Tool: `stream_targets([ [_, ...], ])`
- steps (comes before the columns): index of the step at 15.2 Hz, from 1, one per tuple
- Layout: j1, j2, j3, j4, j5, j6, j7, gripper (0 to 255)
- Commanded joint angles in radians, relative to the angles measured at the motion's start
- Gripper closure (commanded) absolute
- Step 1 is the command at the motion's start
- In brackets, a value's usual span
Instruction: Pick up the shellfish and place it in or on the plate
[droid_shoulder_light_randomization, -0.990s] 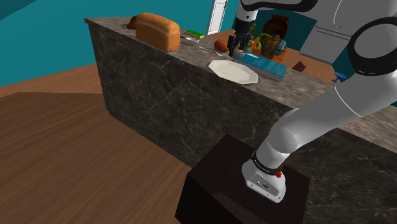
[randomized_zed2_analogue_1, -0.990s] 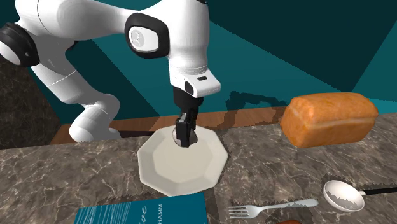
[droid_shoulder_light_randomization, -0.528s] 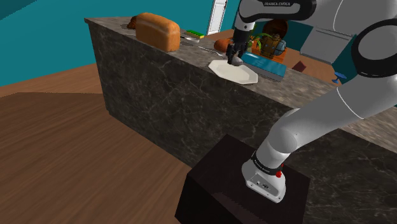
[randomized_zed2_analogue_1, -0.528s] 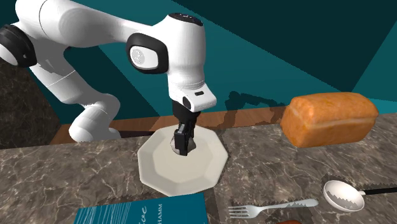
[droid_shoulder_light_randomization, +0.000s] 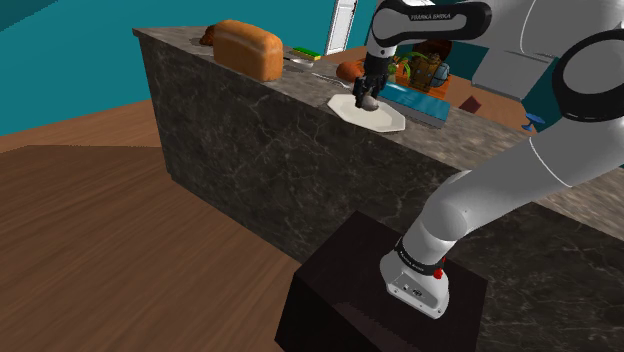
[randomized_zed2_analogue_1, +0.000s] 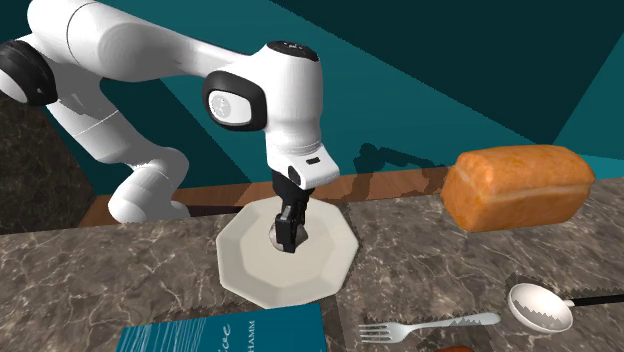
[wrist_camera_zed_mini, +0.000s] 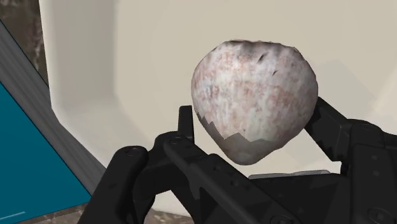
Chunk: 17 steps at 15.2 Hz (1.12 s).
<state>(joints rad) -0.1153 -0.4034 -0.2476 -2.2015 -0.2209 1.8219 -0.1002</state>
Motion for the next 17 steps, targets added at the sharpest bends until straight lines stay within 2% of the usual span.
stream_targets([
  [1, 0.000, 0.000, 0.000, -0.001, 0.000, 0.001, 0.000, 255],
  [3, 0.000, 0.000, 0.000, -0.001, 0.000, 0.001, 0.000, 255],
  [4, 0.000, 0.000, 0.000, -0.001, 0.000, 0.001, 0.000, 0],
  [9, 0.000, 0.000, 0.000, -0.001, 0.000, 0.001, 0.000, 0],
  [13, 0.008, 0.002, 0.018, 0.126, 0.012, -0.125, -0.004, 0],
  [17, 0.008, 0.002, 0.018, 0.126, 0.012, -0.125, -0.004, 0],
])
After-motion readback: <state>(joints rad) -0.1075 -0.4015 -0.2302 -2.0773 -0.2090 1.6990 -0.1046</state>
